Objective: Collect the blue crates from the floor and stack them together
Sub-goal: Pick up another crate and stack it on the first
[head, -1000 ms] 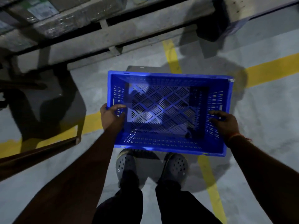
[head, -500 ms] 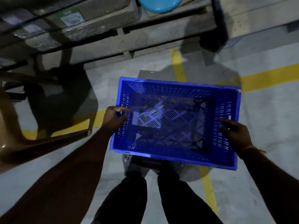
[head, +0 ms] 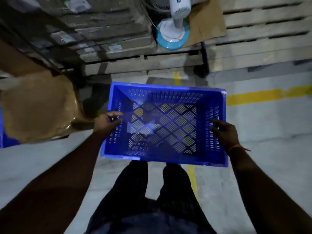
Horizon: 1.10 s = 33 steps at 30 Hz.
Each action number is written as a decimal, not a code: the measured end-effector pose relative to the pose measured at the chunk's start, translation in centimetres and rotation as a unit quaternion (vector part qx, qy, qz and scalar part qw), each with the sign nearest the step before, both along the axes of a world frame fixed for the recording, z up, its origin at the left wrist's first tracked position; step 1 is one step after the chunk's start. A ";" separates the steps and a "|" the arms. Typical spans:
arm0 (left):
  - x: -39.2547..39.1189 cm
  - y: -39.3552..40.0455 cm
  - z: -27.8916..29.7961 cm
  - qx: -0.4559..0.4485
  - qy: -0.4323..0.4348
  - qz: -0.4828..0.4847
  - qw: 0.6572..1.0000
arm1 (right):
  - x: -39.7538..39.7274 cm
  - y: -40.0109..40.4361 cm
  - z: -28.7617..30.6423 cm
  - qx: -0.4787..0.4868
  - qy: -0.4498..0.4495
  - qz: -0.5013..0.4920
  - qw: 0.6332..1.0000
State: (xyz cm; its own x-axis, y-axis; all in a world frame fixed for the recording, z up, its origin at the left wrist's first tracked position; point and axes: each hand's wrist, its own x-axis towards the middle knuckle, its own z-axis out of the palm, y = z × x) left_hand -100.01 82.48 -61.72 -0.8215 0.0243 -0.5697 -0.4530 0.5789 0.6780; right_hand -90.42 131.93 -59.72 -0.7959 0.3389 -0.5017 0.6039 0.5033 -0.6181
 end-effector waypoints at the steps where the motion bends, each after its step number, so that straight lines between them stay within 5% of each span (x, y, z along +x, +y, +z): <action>1: 0.7 -0.3 1.8 -0.001 0.012 0.005 1.000 | -0.1 -0.3 1.3 0.003 0.008 0.012 1.000; 17: 15.1 -4.8 15.2 -0.106 0.102 0.297 0.944 | -8.4 -8.9 11.5 -0.020 0.081 0.250 0.965; 33: 35.8 -21.1 19.0 -0.169 0.098 0.585 0.787 | -11.0 -42.2 15.7 -0.107 0.082 0.496 0.858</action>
